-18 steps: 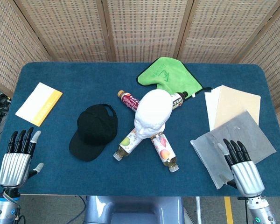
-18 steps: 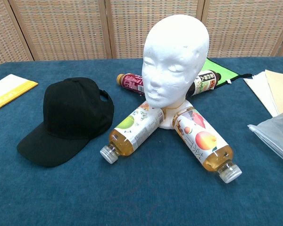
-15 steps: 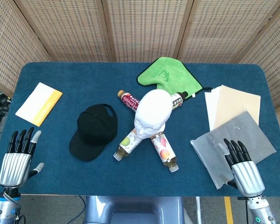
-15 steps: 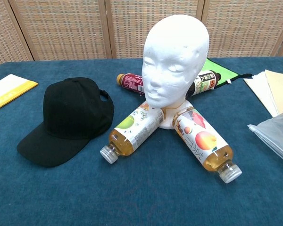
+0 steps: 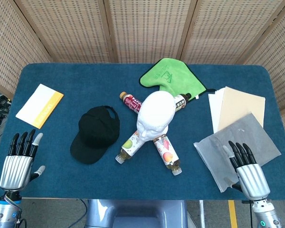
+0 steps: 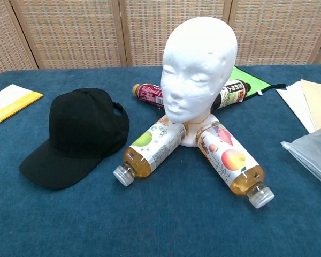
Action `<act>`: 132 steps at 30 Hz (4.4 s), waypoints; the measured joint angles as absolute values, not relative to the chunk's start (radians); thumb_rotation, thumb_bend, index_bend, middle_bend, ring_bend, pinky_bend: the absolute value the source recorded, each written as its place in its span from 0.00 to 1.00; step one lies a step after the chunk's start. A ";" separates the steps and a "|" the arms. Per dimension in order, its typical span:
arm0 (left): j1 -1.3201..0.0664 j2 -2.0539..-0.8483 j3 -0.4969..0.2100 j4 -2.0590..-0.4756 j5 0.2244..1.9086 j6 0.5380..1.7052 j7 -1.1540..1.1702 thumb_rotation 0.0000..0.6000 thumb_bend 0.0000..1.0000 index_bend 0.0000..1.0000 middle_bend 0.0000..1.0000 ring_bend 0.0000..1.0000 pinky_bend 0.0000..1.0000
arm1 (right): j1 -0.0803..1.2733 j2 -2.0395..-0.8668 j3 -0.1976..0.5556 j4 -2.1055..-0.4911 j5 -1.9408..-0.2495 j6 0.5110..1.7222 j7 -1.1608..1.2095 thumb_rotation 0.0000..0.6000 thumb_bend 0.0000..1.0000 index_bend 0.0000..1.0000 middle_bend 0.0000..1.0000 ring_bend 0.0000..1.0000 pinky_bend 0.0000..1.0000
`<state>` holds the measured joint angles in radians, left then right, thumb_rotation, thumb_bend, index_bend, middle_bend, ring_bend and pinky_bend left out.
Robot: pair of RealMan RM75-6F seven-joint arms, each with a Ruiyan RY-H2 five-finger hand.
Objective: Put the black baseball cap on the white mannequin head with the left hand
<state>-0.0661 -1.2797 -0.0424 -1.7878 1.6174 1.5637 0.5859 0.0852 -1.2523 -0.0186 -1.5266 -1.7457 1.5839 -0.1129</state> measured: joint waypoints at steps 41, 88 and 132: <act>-0.195 -1.635 -0.026 -1.157 1.743 1.494 0.404 1.00 0.50 0.03 0.85 0.79 0.72 | 0.087 -1.251 -0.014 -1.524 -1.732 1.574 -0.101 1.00 0.05 0.02 0.00 0.00 0.00; -0.254 -1.846 0.070 -0.687 1.752 1.505 0.245 1.00 0.42 0.02 0.85 0.79 0.72 | 0.109 -1.272 -0.006 -1.510 -1.739 1.562 -0.074 1.00 0.05 0.02 0.00 0.00 0.00; -0.351 -2.122 0.058 -0.243 1.717 1.568 0.259 1.00 0.47 0.56 0.89 0.83 0.75 | 0.126 -1.294 -0.007 -1.489 -1.759 1.576 -0.052 1.00 0.05 0.02 0.00 0.00 0.00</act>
<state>-0.3514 -2.1223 0.0584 -0.2431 1.7166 1.5683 0.2593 0.1256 -1.2940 -0.0071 -1.4895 -1.7592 1.5760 -0.0523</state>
